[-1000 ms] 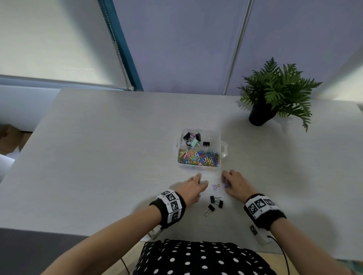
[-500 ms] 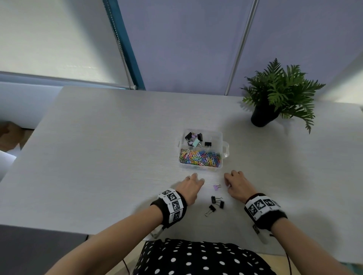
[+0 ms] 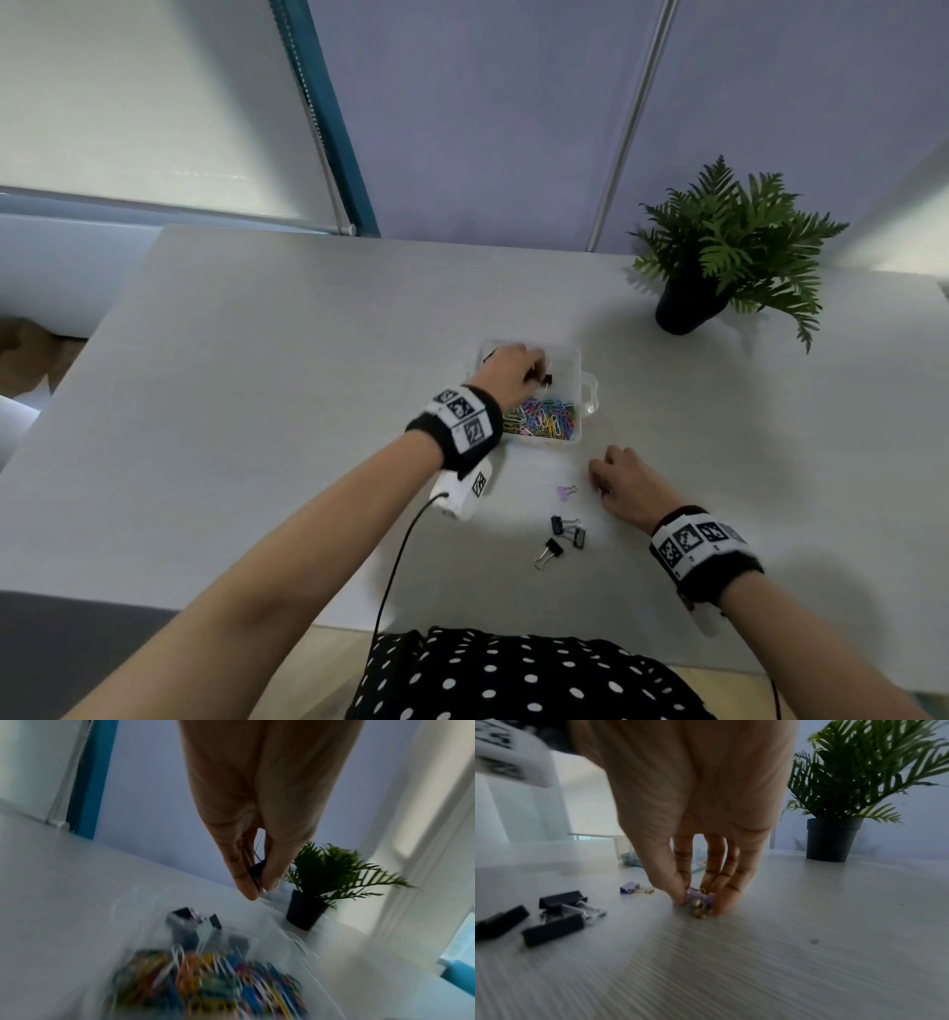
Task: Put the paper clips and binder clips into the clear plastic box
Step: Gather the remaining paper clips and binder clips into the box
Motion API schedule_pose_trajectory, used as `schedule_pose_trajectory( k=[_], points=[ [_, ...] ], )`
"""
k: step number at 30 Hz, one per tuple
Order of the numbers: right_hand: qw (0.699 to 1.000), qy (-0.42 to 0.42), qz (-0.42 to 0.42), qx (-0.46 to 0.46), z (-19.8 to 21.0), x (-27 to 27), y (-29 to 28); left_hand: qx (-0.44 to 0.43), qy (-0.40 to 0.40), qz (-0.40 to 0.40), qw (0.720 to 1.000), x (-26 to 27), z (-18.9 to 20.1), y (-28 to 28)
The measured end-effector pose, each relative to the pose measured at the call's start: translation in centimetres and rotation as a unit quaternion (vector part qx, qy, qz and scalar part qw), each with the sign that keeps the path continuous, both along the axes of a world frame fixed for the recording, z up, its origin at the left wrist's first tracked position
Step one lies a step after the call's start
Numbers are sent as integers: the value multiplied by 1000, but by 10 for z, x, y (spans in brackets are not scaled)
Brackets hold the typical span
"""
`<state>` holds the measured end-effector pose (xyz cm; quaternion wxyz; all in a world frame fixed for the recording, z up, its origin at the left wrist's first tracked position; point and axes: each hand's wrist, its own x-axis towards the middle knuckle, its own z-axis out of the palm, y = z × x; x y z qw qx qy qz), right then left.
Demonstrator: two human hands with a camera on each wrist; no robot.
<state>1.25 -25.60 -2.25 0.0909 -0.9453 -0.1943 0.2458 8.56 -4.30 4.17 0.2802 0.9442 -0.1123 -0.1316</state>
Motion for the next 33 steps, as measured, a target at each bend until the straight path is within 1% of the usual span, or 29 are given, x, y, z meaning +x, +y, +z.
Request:
schedule_pose_trajectory(
  k=[2, 4, 8, 10, 11, 13, 14, 16, 18, 20, 22, 24, 26, 27, 29, 31, 33],
  points=[
    [999, -16, 15, -37, 5, -4, 0, 24, 5, 3, 1000, 25, 3, -1],
    [998, -24, 14, -58, 8, -6, -1, 51, 20, -12, 998, 39, 0, -1],
    [999, 1, -14, -47, 6, -7, -3, 79, 57, -49, 994, 45, -9, 1],
    [999, 5, -27, -28, 2, -8, -5, 64, 31, -61, 996, 35, -6, 2],
    [999, 8, -34, -17, 1, -7, -7, 44, -3, -72, 996, 26, -4, 1],
    [999, 24, -39, 4, -2, -5, -8, 9, -76, -129, 989, 1, -4, -4],
    [999, 36, -39, 11, -2, -2, -9, 4, -90, -174, 981, -15, -6, -7],
    [998, 52, -38, 22, -1, 3, -9, 34, -53, -266, 962, -43, -16, -15],
    [997, 58, -40, 39, 1, 9, -10, 79, -20, -327, 942, -61, -31, -20],
    [995, 59, -49, 63, 5, 14, -12, 115, -30, -348, 930, -72, -47, -24],
    [989, 76, -83, 99, 11, 17, -15, 126, -29, -329, 936, -80, -54, -28],
    [965, 124, -143, 183, 18, 21, -18, 124, -19, -300, 946, -87, -51, -32],
    [925, 163, -198, 279, 29, 28, -16, 142, -36, -283, 948, -92, -47, -35],
    [904, 165, -223, 324, 36, 33, -13, 143, -45, -280, 948, -93, -46, -36],
    [866, 140, -267, 398, 49, 46, -3, 152, -35, -277, 948, -95, -46, -36],
    [832, 113, -303, 450, 57, 65, 11, 139, -4, -263, 955, -95, -47, -36],
    [801, 106, -332, 486, 56, 84, 27, 119, 39, -240, 963, -95, -45, -33]
  ],
)
